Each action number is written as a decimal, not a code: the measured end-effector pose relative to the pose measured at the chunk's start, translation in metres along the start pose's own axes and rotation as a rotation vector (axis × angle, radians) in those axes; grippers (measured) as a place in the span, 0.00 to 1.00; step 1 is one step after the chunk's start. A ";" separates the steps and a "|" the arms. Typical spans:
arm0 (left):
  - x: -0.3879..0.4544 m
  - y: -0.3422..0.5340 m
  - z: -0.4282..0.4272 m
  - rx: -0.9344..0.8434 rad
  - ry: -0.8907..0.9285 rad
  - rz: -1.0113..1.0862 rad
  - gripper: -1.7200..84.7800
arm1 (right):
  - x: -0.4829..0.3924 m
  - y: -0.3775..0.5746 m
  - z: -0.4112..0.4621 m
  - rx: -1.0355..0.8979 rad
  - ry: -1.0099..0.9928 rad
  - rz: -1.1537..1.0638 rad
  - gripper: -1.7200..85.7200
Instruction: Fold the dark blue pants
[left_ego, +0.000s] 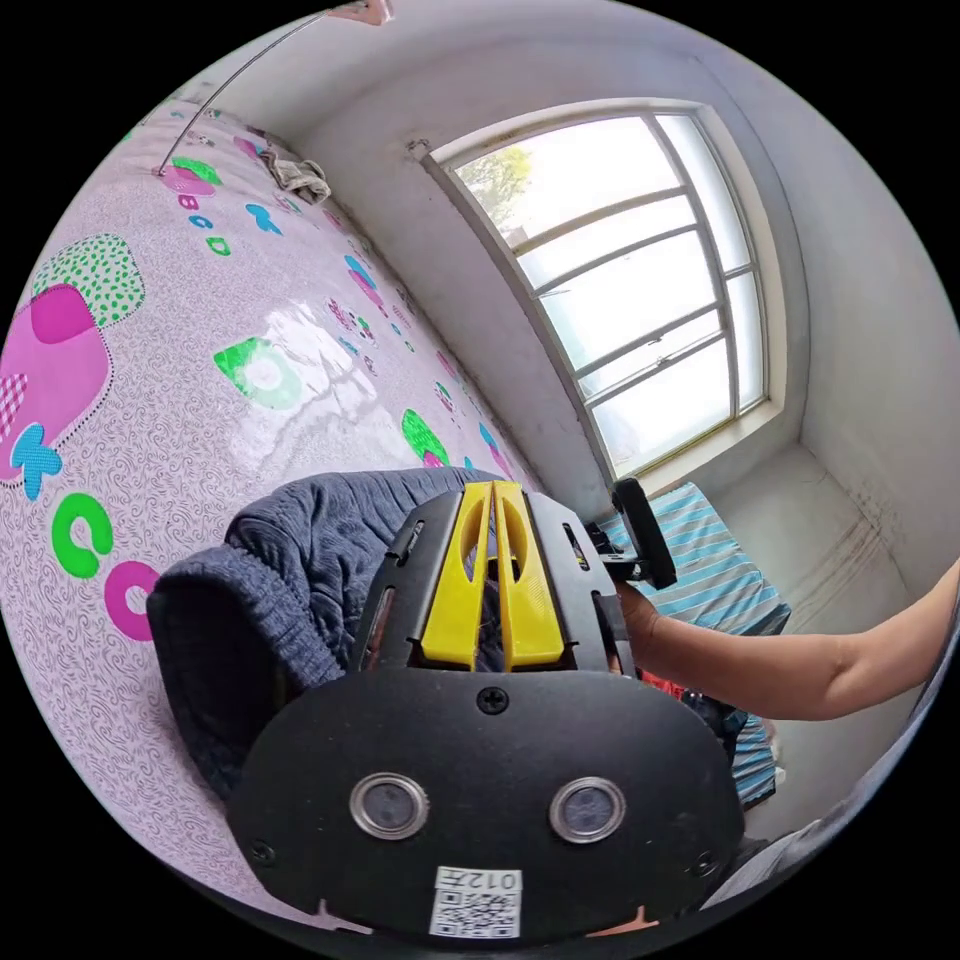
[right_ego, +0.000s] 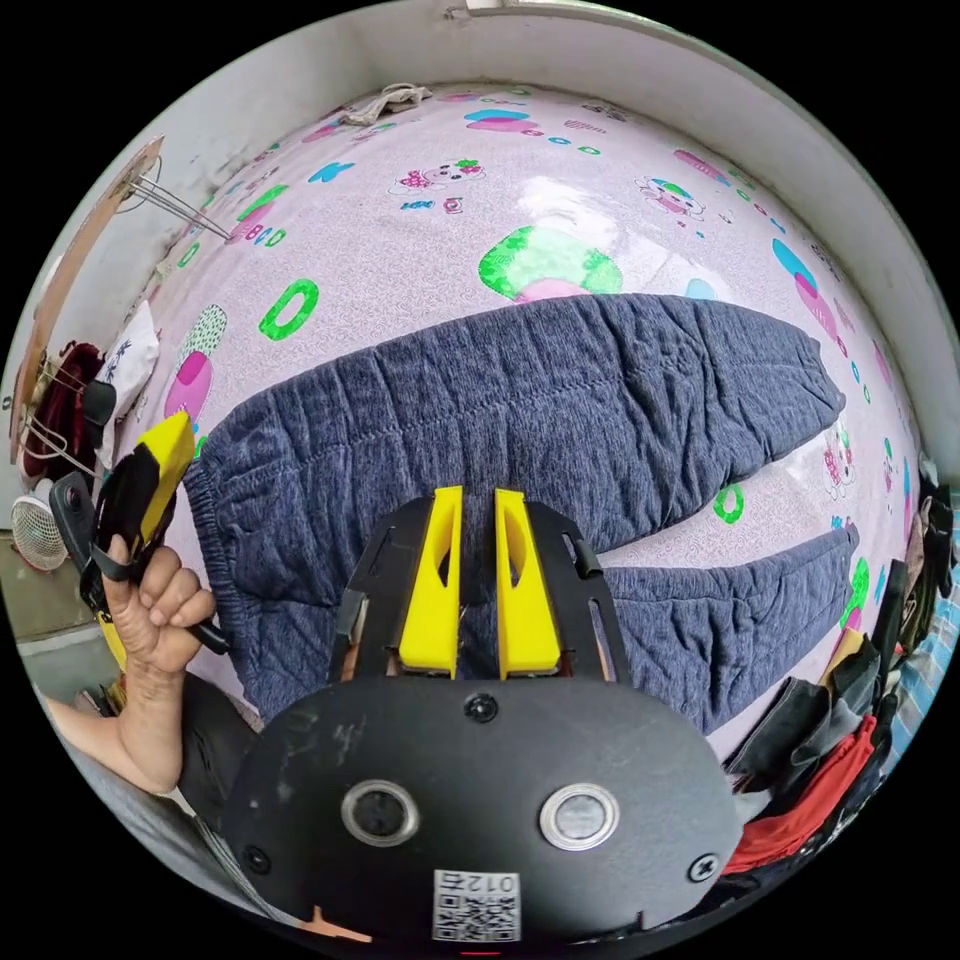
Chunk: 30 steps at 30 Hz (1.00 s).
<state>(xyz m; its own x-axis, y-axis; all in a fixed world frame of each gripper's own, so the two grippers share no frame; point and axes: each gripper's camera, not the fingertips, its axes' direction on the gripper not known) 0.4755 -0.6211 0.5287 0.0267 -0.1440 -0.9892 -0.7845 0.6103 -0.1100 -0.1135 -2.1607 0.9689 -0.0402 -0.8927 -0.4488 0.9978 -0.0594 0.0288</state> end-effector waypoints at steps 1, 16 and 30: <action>0.007 0.003 -0.004 0.005 -0.002 0.011 0.03 | -0.003 0.024 -0.013 0.029 -0.016 0.024 0.08; 0.114 0.140 -0.097 0.002 -0.147 0.241 0.03 | 0.015 0.594 -0.488 0.520 0.452 0.224 0.06; 0.262 0.190 -0.310 0.152 -0.254 0.441 0.03 | 0.062 0.831 -0.475 0.706 0.294 0.214 0.06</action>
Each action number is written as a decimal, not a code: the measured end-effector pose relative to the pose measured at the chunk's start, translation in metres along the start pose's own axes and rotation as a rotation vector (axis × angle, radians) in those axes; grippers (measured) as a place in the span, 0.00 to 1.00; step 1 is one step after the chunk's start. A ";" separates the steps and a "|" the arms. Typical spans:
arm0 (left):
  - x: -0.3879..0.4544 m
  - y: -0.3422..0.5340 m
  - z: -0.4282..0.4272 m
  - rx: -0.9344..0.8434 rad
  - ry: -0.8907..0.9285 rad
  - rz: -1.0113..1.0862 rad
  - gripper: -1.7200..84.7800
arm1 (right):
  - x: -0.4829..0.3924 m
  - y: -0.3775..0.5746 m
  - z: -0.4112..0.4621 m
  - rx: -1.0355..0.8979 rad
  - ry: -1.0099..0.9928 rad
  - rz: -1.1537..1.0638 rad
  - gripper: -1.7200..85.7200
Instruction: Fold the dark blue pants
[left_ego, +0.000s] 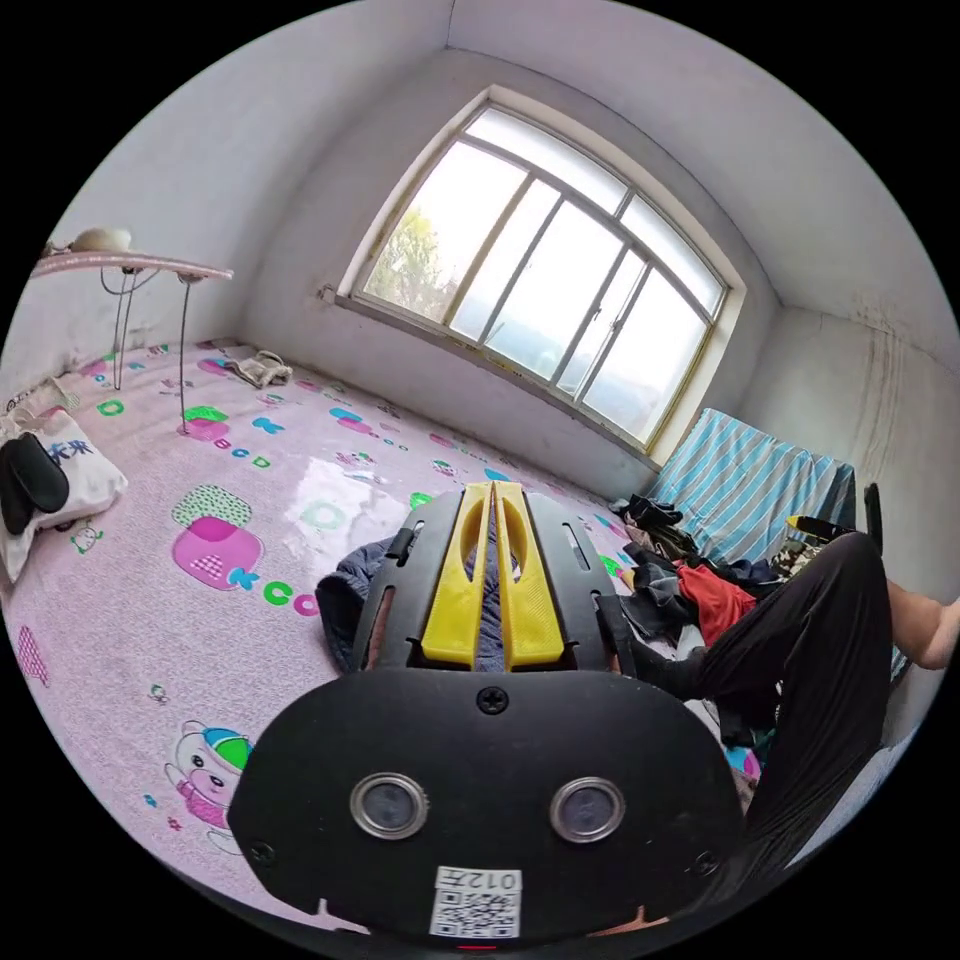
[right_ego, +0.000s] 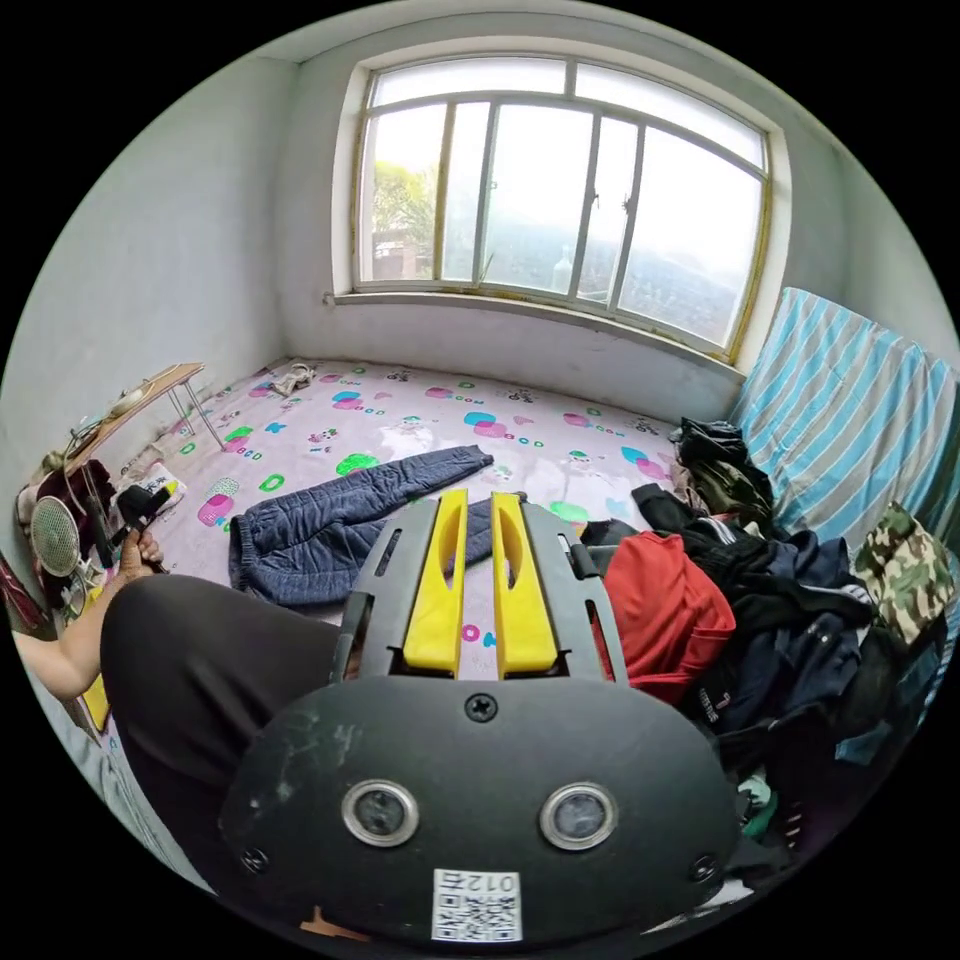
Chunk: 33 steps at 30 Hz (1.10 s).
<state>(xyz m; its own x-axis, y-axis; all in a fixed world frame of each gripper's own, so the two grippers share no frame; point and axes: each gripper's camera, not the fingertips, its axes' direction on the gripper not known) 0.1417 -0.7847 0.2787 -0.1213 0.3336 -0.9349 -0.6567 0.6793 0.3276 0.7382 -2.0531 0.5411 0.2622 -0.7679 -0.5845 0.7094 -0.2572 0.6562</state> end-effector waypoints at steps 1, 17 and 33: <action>0.002 -0.006 -0.014 0.013 -0.012 -0.001 0.03 | -0.012 -0.009 0.010 -0.006 -0.035 -0.040 0.05; 0.103 -0.142 -0.071 -0.344 0.050 0.091 0.03 | -0.082 0.004 -0.015 -0.022 -0.151 -0.226 0.01; 0.077 -0.133 0.225 -0.887 -0.164 -0.407 0.03 | -0.071 -0.070 0.313 -0.460 -0.361 -0.398 0.01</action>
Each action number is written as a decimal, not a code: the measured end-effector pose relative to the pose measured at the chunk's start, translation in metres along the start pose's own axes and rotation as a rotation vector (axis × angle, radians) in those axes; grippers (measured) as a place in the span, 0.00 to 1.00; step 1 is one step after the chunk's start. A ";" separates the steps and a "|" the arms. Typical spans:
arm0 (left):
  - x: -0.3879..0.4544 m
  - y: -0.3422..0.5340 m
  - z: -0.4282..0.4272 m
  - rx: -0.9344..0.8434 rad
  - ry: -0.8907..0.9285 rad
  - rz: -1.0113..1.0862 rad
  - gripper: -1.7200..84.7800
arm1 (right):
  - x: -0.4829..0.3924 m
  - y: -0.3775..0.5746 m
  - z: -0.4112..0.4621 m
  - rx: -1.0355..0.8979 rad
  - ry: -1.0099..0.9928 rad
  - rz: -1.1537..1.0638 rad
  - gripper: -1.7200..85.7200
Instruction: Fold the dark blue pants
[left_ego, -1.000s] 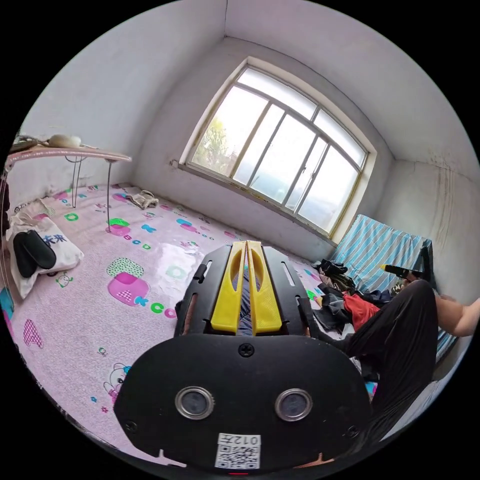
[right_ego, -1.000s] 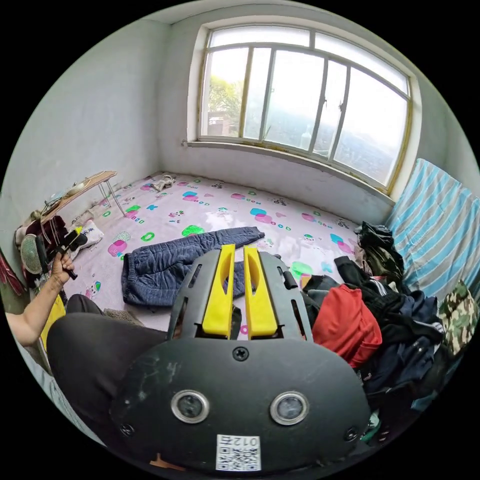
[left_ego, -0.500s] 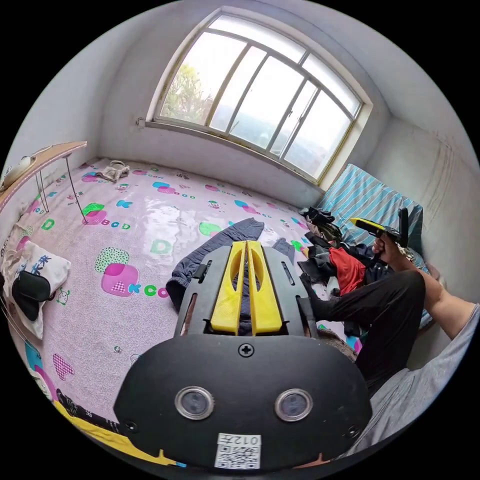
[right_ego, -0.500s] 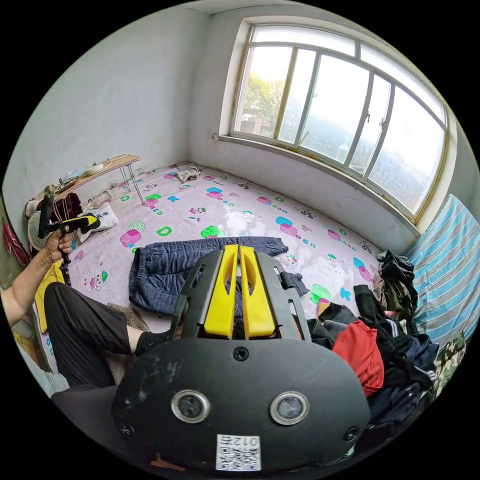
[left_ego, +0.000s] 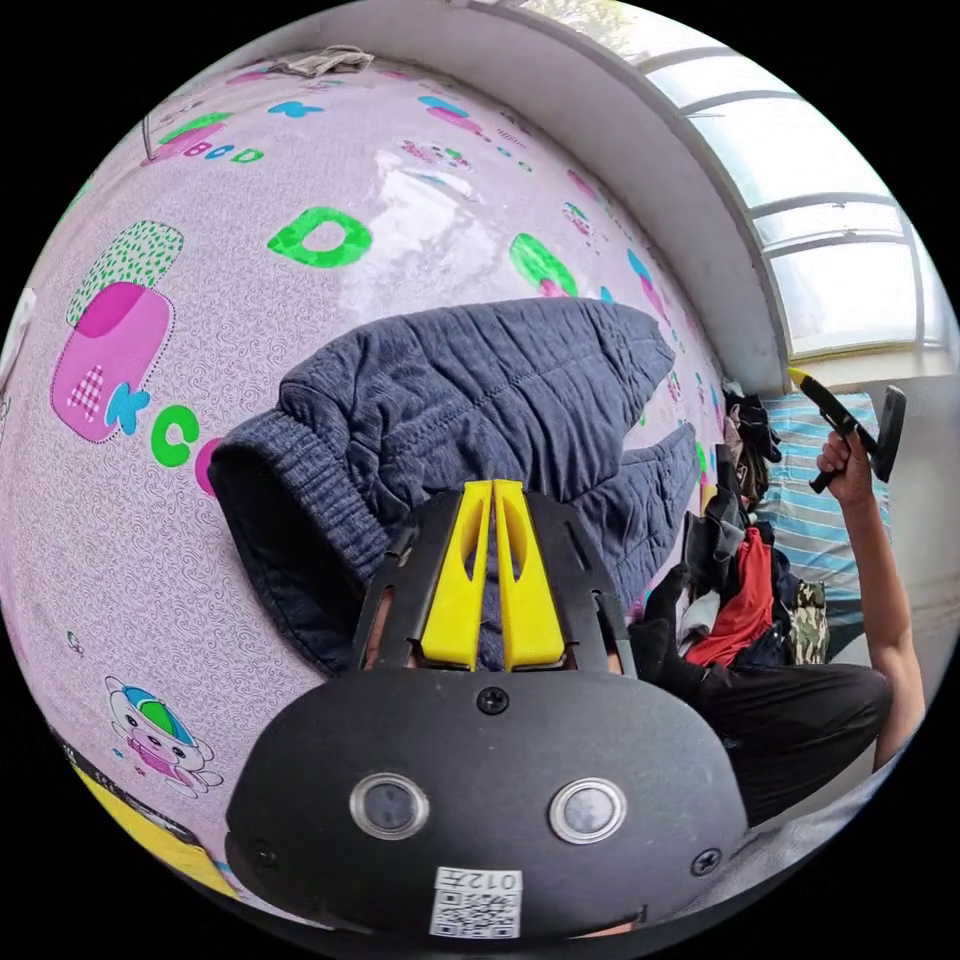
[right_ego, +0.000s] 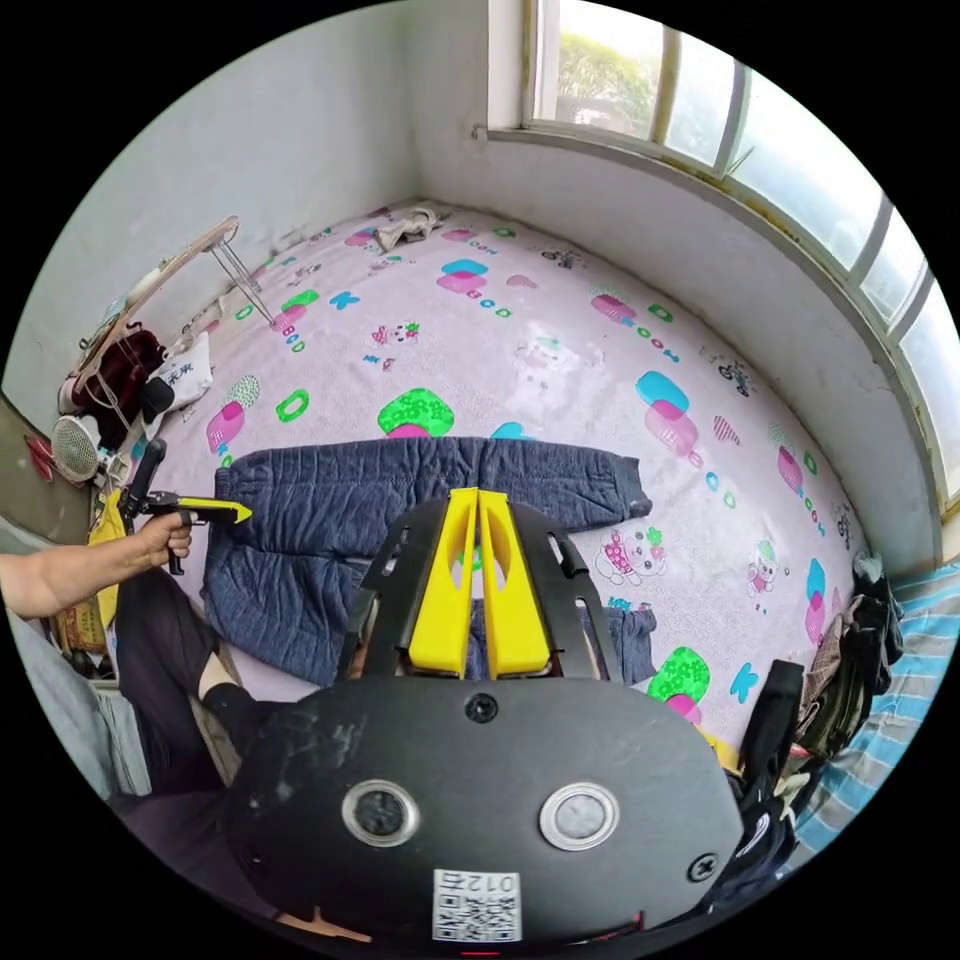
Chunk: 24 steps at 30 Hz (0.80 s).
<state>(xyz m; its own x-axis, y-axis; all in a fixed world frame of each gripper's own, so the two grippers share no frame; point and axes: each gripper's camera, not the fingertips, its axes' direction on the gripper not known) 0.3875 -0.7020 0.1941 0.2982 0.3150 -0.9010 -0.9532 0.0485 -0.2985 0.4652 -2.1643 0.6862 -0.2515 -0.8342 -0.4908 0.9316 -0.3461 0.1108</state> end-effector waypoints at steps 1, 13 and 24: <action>0.003 -0.003 0.001 -0.008 -0.012 -0.006 0.03 | 0.008 0.012 0.013 -0.040 -0.023 -0.001 0.01; 0.091 0.020 -0.040 0.136 -0.125 -0.100 0.03 | 0.015 0.197 0.107 -0.074 -0.109 0.045 0.01; 0.190 0.028 -0.008 -0.069 -0.223 -0.105 0.03 | 0.004 0.319 0.063 -0.051 -0.111 0.115 0.01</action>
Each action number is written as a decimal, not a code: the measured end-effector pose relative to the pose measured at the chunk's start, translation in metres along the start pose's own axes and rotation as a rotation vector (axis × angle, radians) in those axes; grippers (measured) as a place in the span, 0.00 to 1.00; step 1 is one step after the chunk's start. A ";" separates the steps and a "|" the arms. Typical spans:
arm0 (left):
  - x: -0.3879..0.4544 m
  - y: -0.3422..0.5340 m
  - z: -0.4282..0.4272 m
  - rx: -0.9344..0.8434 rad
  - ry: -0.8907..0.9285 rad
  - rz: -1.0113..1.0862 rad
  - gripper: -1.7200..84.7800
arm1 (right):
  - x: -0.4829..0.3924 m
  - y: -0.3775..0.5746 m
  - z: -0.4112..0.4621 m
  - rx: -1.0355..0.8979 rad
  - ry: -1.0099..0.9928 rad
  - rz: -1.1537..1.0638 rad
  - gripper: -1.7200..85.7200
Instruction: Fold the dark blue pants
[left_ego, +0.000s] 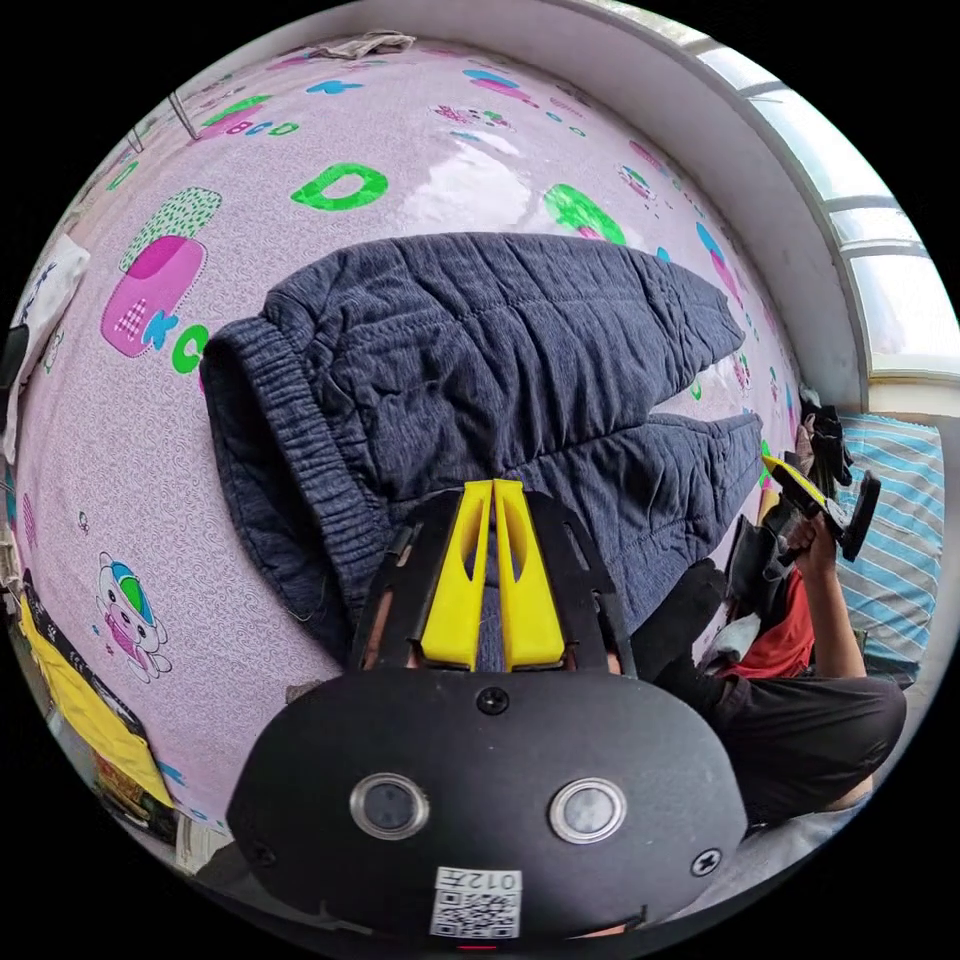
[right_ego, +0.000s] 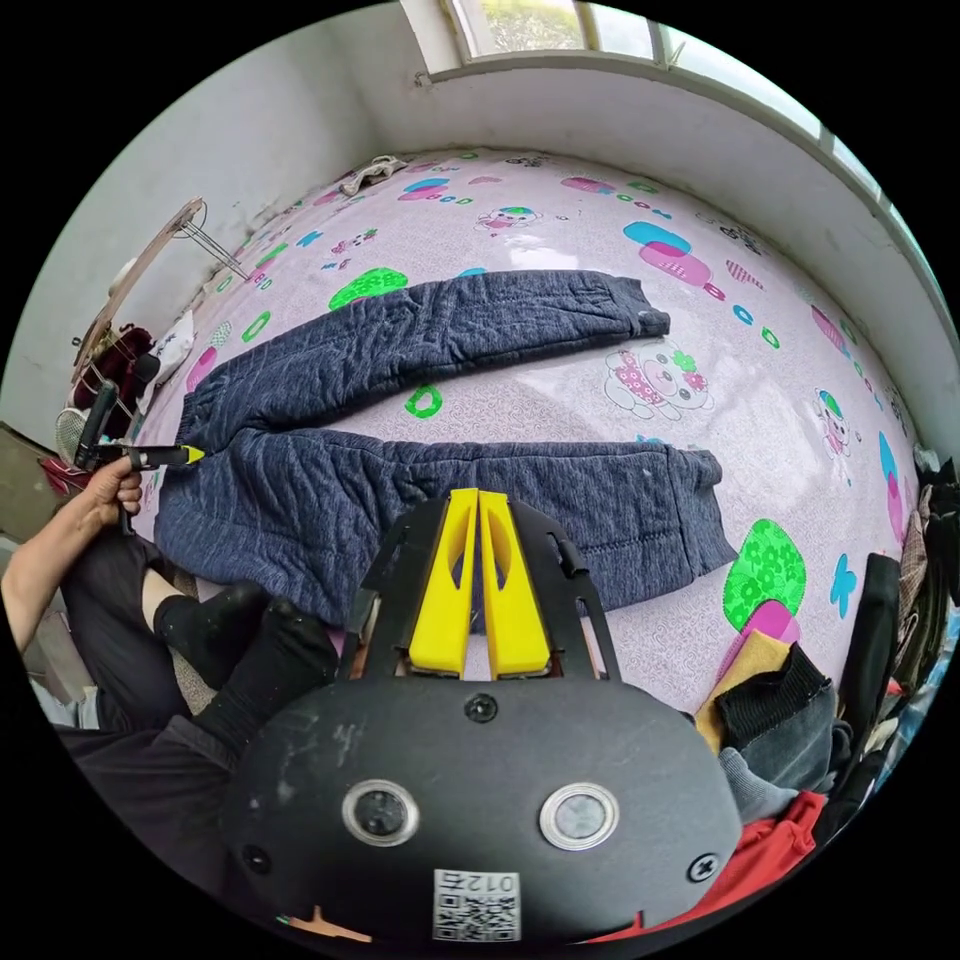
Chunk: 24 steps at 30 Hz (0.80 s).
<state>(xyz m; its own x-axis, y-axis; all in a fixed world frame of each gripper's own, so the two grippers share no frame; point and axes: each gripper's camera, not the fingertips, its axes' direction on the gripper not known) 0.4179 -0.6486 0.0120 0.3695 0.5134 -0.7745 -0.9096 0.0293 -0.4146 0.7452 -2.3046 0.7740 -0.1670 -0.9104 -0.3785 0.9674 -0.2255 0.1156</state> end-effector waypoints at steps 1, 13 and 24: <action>0.003 0.001 0.005 -0.009 -0.011 -0.002 0.03 | -0.003 0.009 -0.004 -0.006 0.010 -0.019 0.01; 0.012 -0.006 0.043 0.060 -0.075 0.097 0.03 | -0.018 0.046 0.018 -0.140 0.003 -0.049 0.01; -0.052 -0.132 0.012 0.192 -0.197 0.184 0.03 | -0.083 0.083 -0.029 0.015 0.019 0.012 0.01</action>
<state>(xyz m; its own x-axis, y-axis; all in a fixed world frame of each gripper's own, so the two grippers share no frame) 0.5167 -0.6689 0.1124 0.1688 0.6807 -0.7129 -0.9838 0.0718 -0.1643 0.8444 -2.2380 0.7882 -0.1516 -0.9065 -0.3941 0.9663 -0.2198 0.1340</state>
